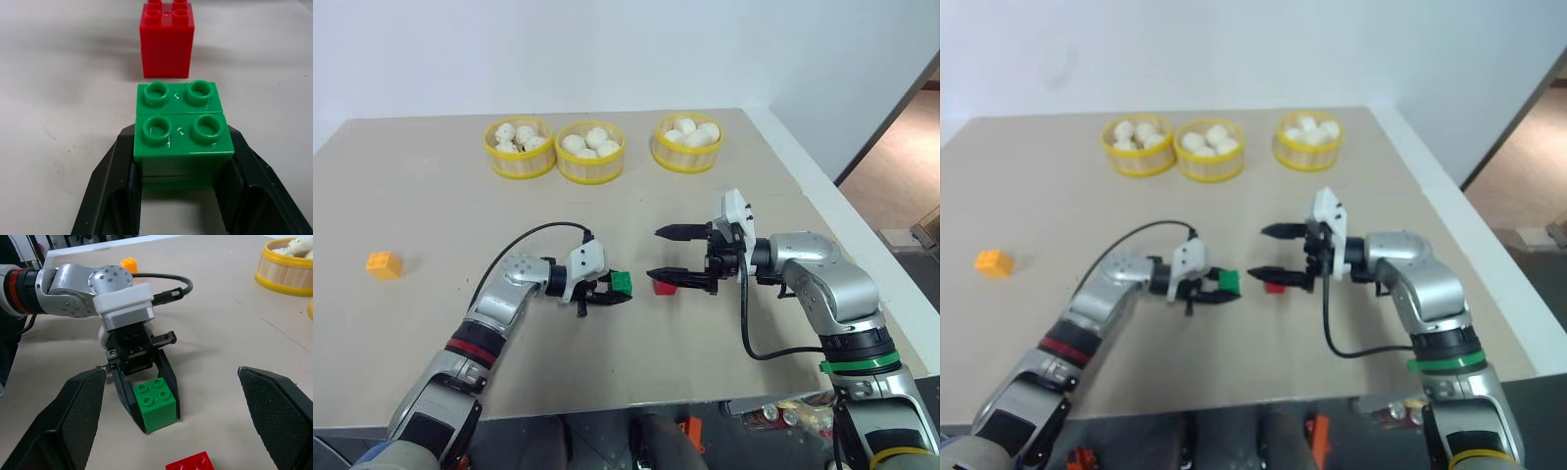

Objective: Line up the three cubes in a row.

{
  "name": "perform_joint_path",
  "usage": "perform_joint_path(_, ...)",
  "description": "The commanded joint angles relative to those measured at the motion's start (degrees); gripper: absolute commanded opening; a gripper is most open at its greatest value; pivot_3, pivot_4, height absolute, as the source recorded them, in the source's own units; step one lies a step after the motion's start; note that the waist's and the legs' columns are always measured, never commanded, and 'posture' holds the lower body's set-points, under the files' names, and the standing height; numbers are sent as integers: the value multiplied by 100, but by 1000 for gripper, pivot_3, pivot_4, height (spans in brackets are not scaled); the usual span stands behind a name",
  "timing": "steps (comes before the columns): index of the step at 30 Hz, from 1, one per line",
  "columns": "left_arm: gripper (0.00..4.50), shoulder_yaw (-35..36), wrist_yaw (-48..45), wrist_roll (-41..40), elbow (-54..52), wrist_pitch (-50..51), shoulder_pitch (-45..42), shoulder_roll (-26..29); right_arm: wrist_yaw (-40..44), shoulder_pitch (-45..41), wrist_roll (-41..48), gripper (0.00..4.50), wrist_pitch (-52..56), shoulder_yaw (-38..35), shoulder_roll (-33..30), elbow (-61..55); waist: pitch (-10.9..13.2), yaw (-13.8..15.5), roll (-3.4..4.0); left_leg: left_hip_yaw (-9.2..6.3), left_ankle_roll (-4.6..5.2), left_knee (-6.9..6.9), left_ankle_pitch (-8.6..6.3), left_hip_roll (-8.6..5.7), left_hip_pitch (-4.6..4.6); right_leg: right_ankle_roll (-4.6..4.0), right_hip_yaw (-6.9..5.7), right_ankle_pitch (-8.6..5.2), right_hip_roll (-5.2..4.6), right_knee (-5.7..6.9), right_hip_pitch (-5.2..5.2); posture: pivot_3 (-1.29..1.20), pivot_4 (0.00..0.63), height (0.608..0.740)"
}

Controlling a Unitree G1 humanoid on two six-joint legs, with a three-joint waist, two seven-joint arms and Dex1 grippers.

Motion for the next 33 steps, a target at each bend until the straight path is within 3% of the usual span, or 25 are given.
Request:
perform_joint_path(1,1367,-42,-55,85,-137,-77,90,51,-7,-6,67,4500,-80,-105,-37,-236,0,0,0,0,0,0,0,0,0,0,0,0,0,0,0,0,150,740)
perform_joint_path(6,1367,-124,-1,306,-25,-179,61,129,-16,3,44,4500,-107,-86,-25,-234,0,-1,0,0,0,0,0,0,3,0,0,0,1,0,2,0,150,740)
perform_joint_path(7,2404,-127,-8,330,-7,-203,51,137,-20,6,44,4500,-107,-84,-23,-237,0,-1,0,0,0,0,0,0,4,0,0,0,1,0,4,0,150,740)
perform_joint_path(9,2911,-149,12,427,22,-334,10,177,-22,19,51,4500,-98,-80,-23,-255,0,0,0,-1,0,0,0,1,5,0,0,0,2,1,5,0,150,740)
perform_joint_path(13,4378,-45,29,461,-113,-391,-58,307,-24,56,65,4500,-87,-78,-25,-309,0,-3,0,-1,0,0,0,0,5,0,3,0,4,0,7,0,150,740)
perform_joint_path(16,4448,54,-11,392,-543,-233,4,548,-30,91,79,4500,-70,-86,-30,-367,0,-10,0,-1,0,-1,0,1,5,0,4,0,5,1,4,0,150,740)
perform_joint_path(18,4448,339,-20,57,-1327,414,215,859,-25,122,86,4500,-64,-91,-44,-411,0,-15,0,-2,0,-2,0,2,5,0,4,0,6,1,4,0,150,740)
perform_joint_path(22,4448,1321,239,-970,-3057,2161,914,1567,8,166,94,4500,-53,-99,-94,-447,1,-49,-1,0,0,-8,0,7,-1,0,8,-2,6,4,-10,0,150,740)
perform_joint_path(27,4448,2840,1212,-2019,-3862,3876,1286,1830,170,72,50,4500,-173,-51,-132,-241,1,-45,-1,-2,0,-3,0,5,-2,0,7,-2,5,5,-7,0,150,740)
perform_joint_path(30,4448,3647,2224,-1993,-3707,4007,1418,1599,272,-31,2,4500,-292,-17,-102,-56,1,-41,-1,-4,0,6,0,5,1,3,8,0,6,4,1,0,150,740)
perform_joint_path(33,4448,4217,3239,-1428,-3318,3394,1811,1388,318,-185,-5,4500,-387,19,15,135,1,-51,-1,-2,0,10,0,4,14,5,9,1,5,3,18,0,150,740)
